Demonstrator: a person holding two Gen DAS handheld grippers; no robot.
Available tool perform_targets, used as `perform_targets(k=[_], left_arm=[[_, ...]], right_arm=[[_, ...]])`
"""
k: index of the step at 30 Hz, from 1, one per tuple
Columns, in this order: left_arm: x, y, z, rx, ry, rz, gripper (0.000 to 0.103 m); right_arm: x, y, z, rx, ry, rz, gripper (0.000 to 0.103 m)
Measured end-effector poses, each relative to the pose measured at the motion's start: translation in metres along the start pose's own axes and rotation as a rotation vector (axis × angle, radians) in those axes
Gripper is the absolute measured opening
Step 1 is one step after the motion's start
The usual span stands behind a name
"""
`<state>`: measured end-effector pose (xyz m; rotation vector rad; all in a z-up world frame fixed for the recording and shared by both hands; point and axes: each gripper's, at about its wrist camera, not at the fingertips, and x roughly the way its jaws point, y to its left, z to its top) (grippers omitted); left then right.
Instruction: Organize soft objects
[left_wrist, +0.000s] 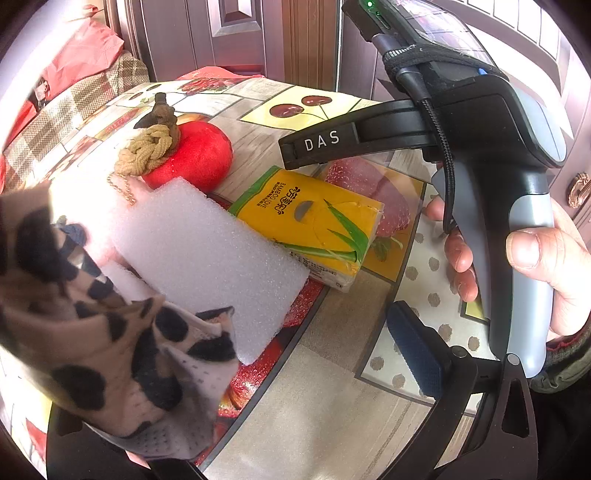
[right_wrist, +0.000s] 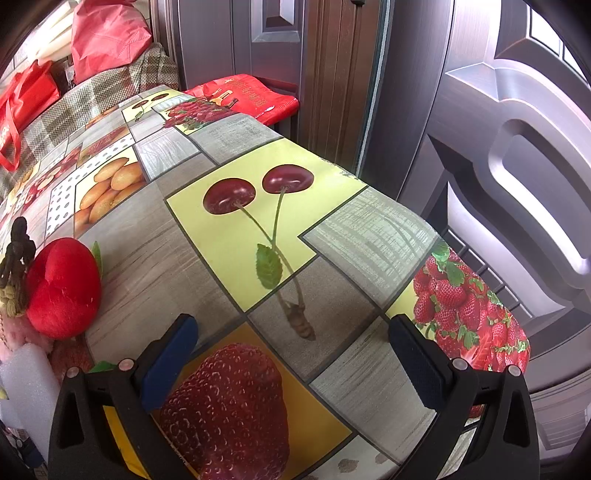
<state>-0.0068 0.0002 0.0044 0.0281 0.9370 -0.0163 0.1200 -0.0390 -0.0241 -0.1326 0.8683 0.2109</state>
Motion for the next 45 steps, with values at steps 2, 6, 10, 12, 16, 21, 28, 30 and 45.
perform_targets(k=[2,6,10,12,16,21,28,30,45], left_arm=[[0.0004,0.0000,0.0002,0.000,0.000,0.000,0.102],[0.0001,0.0000,0.0001,0.000,0.000,0.000,0.102],[0.0005,0.0000,0.0002,0.000,0.000,0.000,0.102],[0.0007,-0.0001,0.0003,0.000,0.000,0.000,0.102],[0.0047,-0.0008,0.0025,0.000,0.000,0.000,0.102],[0.0047,-0.0008,0.0025,0.000,0.000,0.000,0.102],[0.0047,-0.0008,0.0025,0.000,0.000,0.000,0.102],[0.0048,-0.0008,0.0025,0.000,0.000,0.000,0.102],[0.0076,-0.0031,0.0055,0.001,0.001,0.001,0.102]], right_arm=[[0.0025,0.0019,0.0045,-0.001,0.000,-0.001,0.103],[0.0024,0.0026,0.0044,-0.002,0.000,-0.001,0.103],[0.0017,-0.0002,0.0032,-0.003,0.000,-0.002,0.103],[0.0023,0.0026,0.0040,-0.002,0.000,-0.002,0.103],[0.0015,0.0002,0.0027,-0.003,0.000,-0.002,0.103],[0.0014,0.0006,0.0024,-0.003,0.000,-0.002,0.103],[0.0010,0.0002,0.0017,-0.003,0.000,-0.001,0.103],[0.0010,0.0008,0.0017,-0.003,0.000,-0.002,0.103],[0.0013,0.0030,0.0020,-0.003,0.000,-0.002,0.103]])
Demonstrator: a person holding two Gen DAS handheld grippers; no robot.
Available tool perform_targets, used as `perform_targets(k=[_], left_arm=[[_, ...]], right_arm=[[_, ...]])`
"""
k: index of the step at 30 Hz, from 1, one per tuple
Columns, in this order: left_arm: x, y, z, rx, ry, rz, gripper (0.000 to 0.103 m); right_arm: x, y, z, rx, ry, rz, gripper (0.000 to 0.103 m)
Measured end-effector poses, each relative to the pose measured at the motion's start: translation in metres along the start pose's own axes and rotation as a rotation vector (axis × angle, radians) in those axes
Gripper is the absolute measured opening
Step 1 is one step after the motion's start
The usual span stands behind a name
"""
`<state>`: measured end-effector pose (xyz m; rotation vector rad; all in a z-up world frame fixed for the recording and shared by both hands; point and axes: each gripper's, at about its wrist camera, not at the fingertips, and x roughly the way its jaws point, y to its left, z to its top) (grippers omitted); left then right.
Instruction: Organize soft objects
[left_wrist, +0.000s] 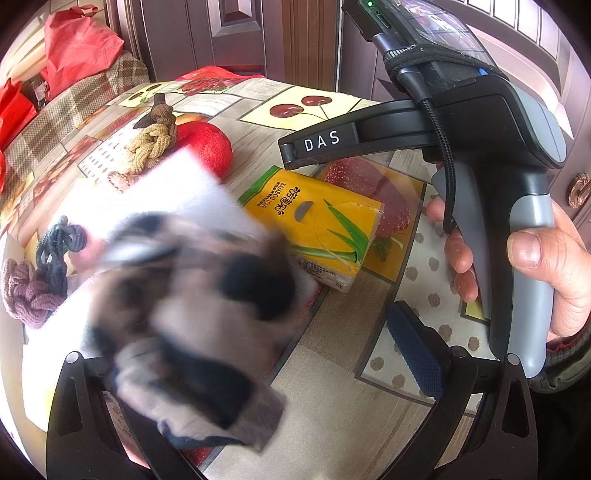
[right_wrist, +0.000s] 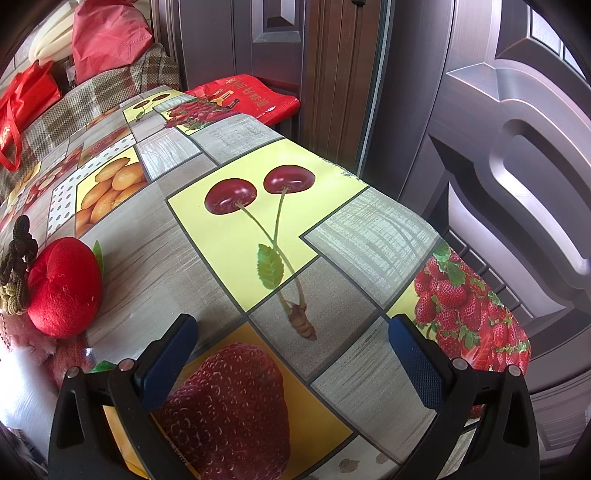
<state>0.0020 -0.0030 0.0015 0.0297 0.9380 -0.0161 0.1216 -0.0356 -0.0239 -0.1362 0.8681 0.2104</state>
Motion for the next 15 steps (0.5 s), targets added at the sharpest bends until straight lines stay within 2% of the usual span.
perform_targets(k=[12,15], left_arm=[[0.0013,0.0015,-0.0002,0.007,-0.003,-0.003,0.102],[-0.0035,-0.0013,-0.0017,0.012,-0.021,0.017,0.102]], right_arm=[[-0.0007,-0.0032,-0.0011,-0.001,0.001,-0.001,0.103],[-0.0004,-0.0022,-0.0005,0.000,0.001,0.000,0.103]])
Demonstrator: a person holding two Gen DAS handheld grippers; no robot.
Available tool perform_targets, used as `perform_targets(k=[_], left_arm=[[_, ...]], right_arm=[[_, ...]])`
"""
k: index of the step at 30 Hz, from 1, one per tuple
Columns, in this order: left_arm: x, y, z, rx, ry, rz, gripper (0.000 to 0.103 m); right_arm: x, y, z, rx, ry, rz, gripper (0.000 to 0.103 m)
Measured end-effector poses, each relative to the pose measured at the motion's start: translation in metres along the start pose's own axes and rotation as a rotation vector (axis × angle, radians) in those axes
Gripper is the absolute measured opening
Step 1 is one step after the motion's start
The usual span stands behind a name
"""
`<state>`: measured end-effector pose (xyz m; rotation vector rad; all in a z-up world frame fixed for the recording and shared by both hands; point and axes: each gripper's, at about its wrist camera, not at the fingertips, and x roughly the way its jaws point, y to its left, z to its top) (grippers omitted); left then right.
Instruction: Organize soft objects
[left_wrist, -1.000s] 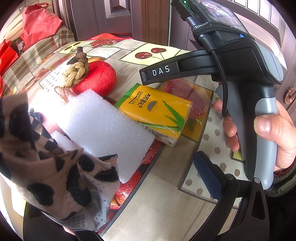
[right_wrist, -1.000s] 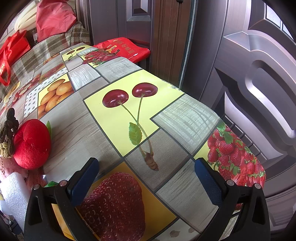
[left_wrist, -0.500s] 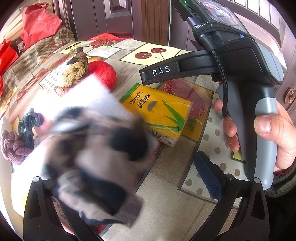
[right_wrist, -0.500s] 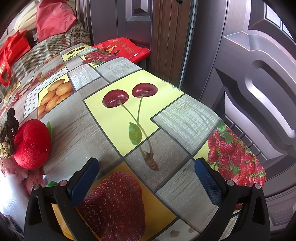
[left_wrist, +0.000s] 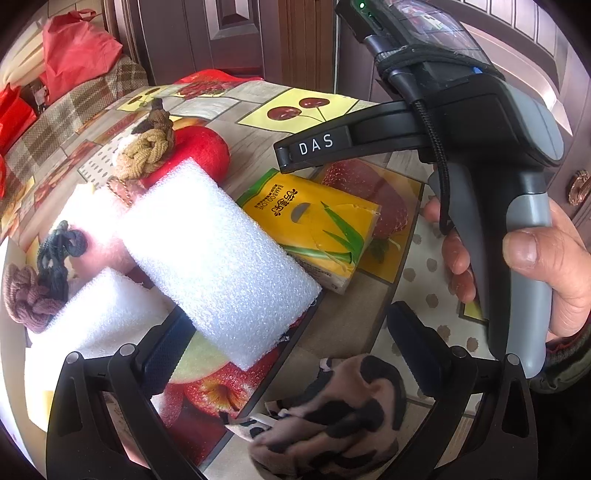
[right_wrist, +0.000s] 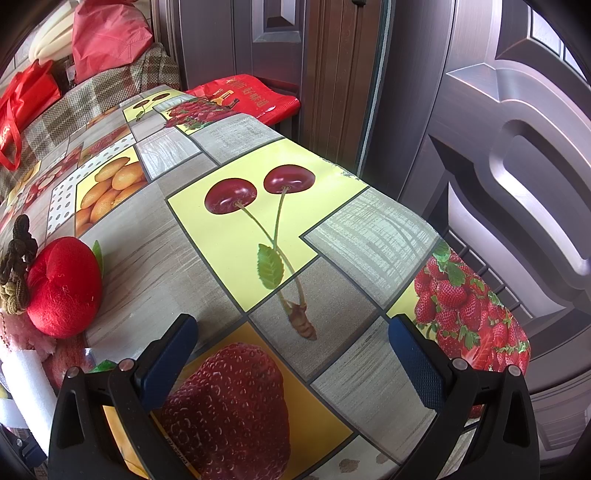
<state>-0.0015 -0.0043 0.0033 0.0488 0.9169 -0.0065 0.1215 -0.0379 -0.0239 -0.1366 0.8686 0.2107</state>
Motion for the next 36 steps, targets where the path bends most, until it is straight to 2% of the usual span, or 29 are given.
perform_targets(k=[2,4,8,10,12,15,20,23,24,26,27,29,30,31,32,34,36], left_arm=[[-0.014,-0.001,0.000,-0.008,-0.045,-0.001,0.102],[-0.039,0.004,0.000,-0.047,-0.110,-0.054,0.102],[-0.116,0.038,-0.013,-0.173,-0.320,-0.064,0.102],[-0.150,0.067,-0.030,-0.275,-0.399,-0.002,0.103],[-0.166,0.091,-0.048,-0.351,-0.420,0.092,0.103],[-0.168,0.113,-0.071,-0.406,-0.364,0.152,0.102],[-0.130,0.098,-0.093,-0.384,-0.241,0.071,0.101],[-0.097,0.083,-0.089,-0.369,-0.151,0.090,0.099],[-0.091,0.081,-0.089,-0.366,-0.133,0.097,0.098],[-0.079,0.076,-0.088,-0.358,-0.107,0.107,0.098],[-0.075,0.075,-0.087,-0.353,-0.100,0.117,0.098],[-0.073,0.072,-0.087,-0.343,-0.090,0.132,0.091],[-0.073,0.072,-0.087,-0.347,-0.091,0.129,0.090],[-0.071,0.073,-0.086,-0.357,-0.091,0.125,0.090],[-0.072,0.074,-0.086,-0.364,-0.091,0.125,0.089],[-0.070,0.076,-0.086,-0.378,-0.082,0.126,0.083],[-0.066,0.077,-0.085,-0.381,-0.065,0.130,0.081]], right_arm=[[-0.001,-0.003,-0.001,0.000,0.000,0.000,0.103],[-0.001,-0.001,-0.001,0.000,0.000,0.000,0.103],[0.000,-0.001,-0.001,0.001,0.000,0.001,0.103],[-0.001,-0.003,-0.001,0.001,0.000,0.001,0.103],[0.000,0.000,0.000,0.001,0.000,0.001,0.103],[0.000,0.001,0.000,0.001,0.000,0.001,0.103],[0.000,-0.001,-0.003,0.002,0.000,0.003,0.103],[-0.004,-0.003,-0.002,0.023,-0.017,0.045,0.103],[-0.008,-0.008,-0.002,0.053,-0.052,0.127,0.103],[-0.029,-0.033,-0.006,0.124,-0.198,0.411,0.103],[-0.041,-0.042,-0.008,0.107,-0.289,0.529,0.103],[-0.050,-0.046,-0.009,0.066,-0.347,0.590,0.103],[-0.062,-0.047,-0.010,-0.006,-0.409,0.648,0.103],[-0.069,-0.041,-0.009,-0.104,-0.410,0.662,0.103],[-0.070,-0.041,-0.010,-0.118,-0.408,0.663,0.103],[-0.068,-0.020,-0.010,-0.271,-0.311,0.654,0.103],[-0.060,-0.003,-0.015,-0.357,-0.251,0.649,0.103]])
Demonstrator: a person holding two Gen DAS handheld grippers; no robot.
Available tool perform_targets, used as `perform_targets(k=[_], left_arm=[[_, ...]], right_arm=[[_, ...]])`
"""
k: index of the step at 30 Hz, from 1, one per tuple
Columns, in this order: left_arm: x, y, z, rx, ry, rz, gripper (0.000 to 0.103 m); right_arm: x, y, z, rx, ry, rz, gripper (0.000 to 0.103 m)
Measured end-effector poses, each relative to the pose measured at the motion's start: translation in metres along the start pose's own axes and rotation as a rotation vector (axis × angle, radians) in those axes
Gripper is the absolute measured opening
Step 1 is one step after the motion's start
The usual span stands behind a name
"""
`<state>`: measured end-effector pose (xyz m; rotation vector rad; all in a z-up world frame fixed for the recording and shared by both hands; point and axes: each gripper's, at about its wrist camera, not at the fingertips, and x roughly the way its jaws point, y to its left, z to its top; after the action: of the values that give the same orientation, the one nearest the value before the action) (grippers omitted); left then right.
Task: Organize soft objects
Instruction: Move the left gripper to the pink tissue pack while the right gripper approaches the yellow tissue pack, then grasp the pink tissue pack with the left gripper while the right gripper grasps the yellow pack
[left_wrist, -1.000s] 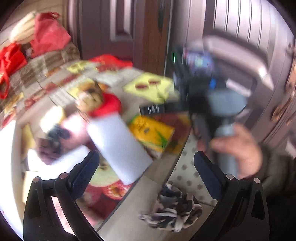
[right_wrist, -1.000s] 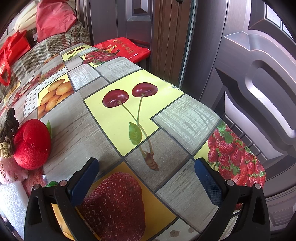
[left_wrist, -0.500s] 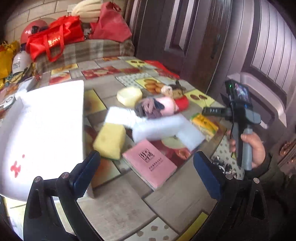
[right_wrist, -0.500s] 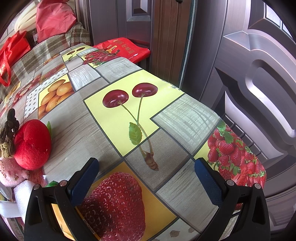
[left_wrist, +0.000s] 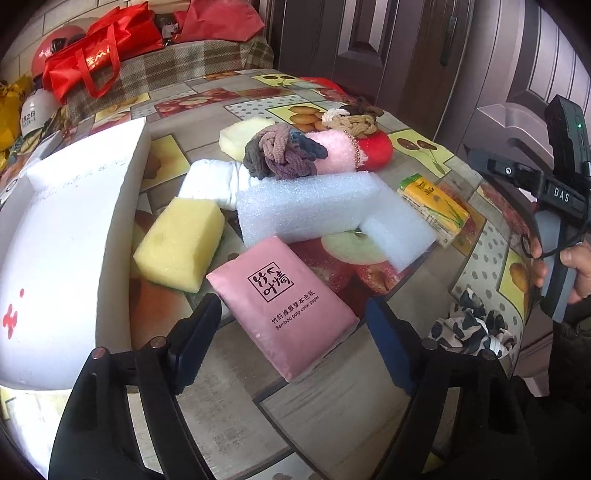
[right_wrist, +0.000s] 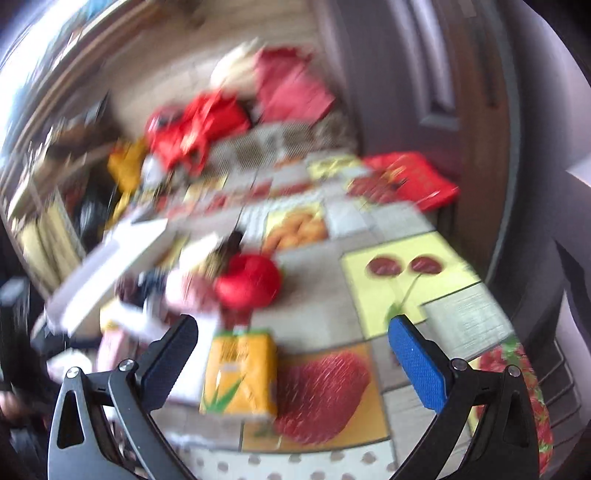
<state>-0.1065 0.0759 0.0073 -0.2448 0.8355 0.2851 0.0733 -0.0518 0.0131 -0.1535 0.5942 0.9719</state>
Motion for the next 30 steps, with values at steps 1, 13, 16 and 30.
perform_targets(k=[1,13,16,30], left_arm=[[0.001,-0.001,0.000,0.005,0.004,0.004,0.081],[0.011,0.002,0.000,-0.015,0.054,0.038,0.081],[0.014,0.002,0.004,-0.008,0.050,0.024,0.071],[0.023,-0.005,0.013,0.055,0.046,0.041,0.058]], right_arm=[[0.002,0.004,-0.005,-0.011,0.016,0.001,0.103],[0.033,0.021,-0.020,-0.103,0.208,0.038,0.103],[0.036,0.017,-0.021,-0.095,0.228,0.031,0.091],[0.035,0.017,-0.023,-0.149,0.259,-0.035,0.056]])
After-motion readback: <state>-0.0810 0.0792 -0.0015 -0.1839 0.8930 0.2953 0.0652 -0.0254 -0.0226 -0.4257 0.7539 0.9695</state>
